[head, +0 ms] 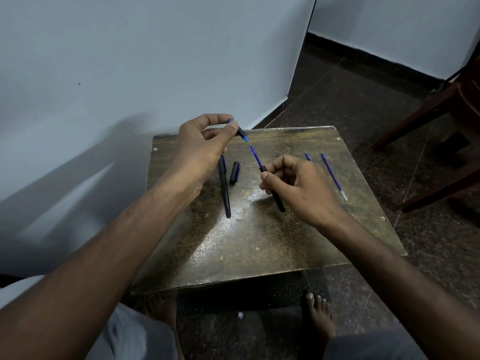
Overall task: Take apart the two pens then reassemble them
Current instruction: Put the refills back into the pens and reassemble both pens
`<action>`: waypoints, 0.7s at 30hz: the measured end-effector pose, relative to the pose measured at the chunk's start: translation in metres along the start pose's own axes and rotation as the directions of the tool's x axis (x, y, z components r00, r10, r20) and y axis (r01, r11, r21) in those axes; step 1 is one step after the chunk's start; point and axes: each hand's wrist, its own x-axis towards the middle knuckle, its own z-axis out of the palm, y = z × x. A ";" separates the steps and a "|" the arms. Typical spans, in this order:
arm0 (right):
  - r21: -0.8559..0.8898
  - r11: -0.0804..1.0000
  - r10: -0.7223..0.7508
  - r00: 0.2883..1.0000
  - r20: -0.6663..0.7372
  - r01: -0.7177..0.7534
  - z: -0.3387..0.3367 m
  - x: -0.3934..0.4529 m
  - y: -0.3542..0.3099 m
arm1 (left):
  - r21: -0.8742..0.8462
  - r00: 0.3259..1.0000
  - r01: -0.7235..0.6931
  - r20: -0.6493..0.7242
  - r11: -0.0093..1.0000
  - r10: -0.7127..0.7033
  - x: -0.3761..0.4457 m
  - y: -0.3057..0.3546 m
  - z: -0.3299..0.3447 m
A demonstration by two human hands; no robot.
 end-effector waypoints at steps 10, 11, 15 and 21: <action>-0.020 1.000 -0.003 1.000 -0.014 0.002 -0.001 0.003 0.003 | 0.222 0.992 -0.124 0.065 0.967 0.112 -0.010 0.004 0.001; -0.021 1.000 -0.015 1.000 -0.018 0.014 -0.001 0.003 0.003 | 0.258 0.989 -0.141 0.080 0.956 0.125 -0.012 0.004 0.002; 0.014 0.999 -0.052 0.998 -0.045 0.052 -0.001 0.004 0.005 | 0.258 0.979 -0.179 0.142 0.950 0.146 -0.019 -0.003 0.014; 0.163 0.987 0.000 0.999 -0.034 0.005 0.002 0.004 0.014 | 0.154 0.966 -0.190 0.204 0.970 0.157 -0.020 -0.007 0.019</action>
